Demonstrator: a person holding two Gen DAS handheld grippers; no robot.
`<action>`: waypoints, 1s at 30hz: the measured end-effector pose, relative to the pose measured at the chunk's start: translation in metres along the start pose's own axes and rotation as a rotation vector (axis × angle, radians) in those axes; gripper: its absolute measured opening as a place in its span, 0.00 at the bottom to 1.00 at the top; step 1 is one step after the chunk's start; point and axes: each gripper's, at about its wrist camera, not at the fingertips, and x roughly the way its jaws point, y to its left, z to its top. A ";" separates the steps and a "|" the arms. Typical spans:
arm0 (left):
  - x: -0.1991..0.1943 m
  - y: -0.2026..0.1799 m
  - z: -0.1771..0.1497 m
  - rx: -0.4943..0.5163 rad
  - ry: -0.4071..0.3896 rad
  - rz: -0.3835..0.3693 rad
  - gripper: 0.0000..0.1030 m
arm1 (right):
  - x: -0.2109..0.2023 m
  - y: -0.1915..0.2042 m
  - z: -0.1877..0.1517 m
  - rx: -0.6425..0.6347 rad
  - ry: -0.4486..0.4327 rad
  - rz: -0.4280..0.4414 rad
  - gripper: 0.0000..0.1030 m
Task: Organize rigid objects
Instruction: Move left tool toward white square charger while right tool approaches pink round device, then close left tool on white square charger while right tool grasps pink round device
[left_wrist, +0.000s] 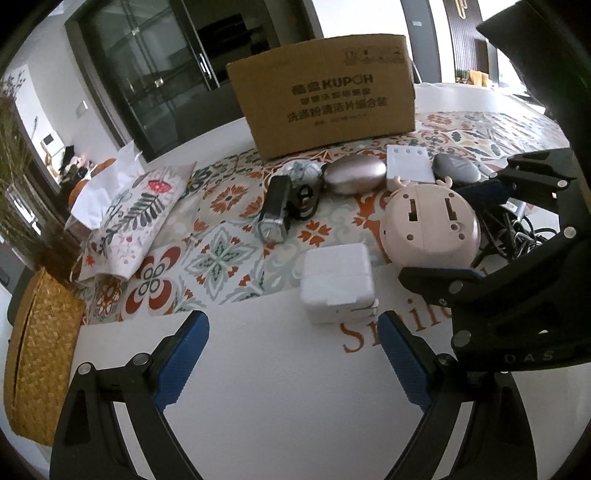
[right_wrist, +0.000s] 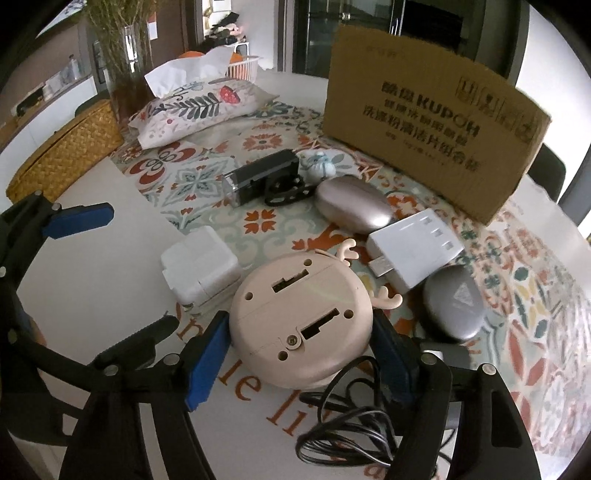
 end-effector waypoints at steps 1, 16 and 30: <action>0.000 -0.001 0.002 0.002 -0.005 -0.004 0.91 | -0.003 -0.001 -0.001 -0.002 -0.005 -0.009 0.72; 0.021 -0.007 0.028 -0.116 0.023 -0.015 0.78 | -0.022 -0.037 -0.001 0.104 -0.064 -0.116 0.72; 0.039 -0.009 0.031 -0.193 0.087 -0.086 0.49 | -0.016 -0.044 -0.003 0.134 -0.055 -0.122 0.73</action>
